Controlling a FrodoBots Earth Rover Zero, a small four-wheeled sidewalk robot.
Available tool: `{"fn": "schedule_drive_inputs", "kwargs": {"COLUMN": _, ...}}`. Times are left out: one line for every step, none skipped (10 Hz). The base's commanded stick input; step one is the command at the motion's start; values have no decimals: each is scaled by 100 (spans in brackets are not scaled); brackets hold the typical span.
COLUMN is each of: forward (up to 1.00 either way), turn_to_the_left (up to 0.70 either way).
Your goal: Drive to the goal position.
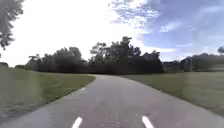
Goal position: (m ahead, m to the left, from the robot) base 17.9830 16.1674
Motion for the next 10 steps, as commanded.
{"fn": "schedule_drive_inputs", "kwargs": {"forward": 69, "turn_to_the_left": 3}}
{"fn": "schedule_drive_inputs", "kwargs": {"forward": 69, "turn_to_the_left": 3}}
{"fn": "schedule_drive_inputs", "kwargs": {"forward": 69, "turn_to_the_left": 3}}
{"fn": "schedule_drive_inputs", "kwargs": {"forward": 69, "turn_to_the_left": 3}}
{"fn": "schedule_drive_inputs", "kwargs": {"forward": 69, "turn_to_the_left": 3}}
{"fn": "schedule_drive_inputs", "kwargs": {"forward": 69, "turn_to_the_left": 3}}
{"fn": "schedule_drive_inputs", "kwargs": {"forward": 69, "turn_to_the_left": 3}}
{"fn": "schedule_drive_inputs", "kwargs": {"forward": 69, "turn_to_the_left": 3}}
{"fn": "schedule_drive_inputs", "kwargs": {"forward": 69, "turn_to_the_left": 3}}
{"fn": "schedule_drive_inputs", "kwargs": {"forward": 69, "turn_to_the_left": 3}}
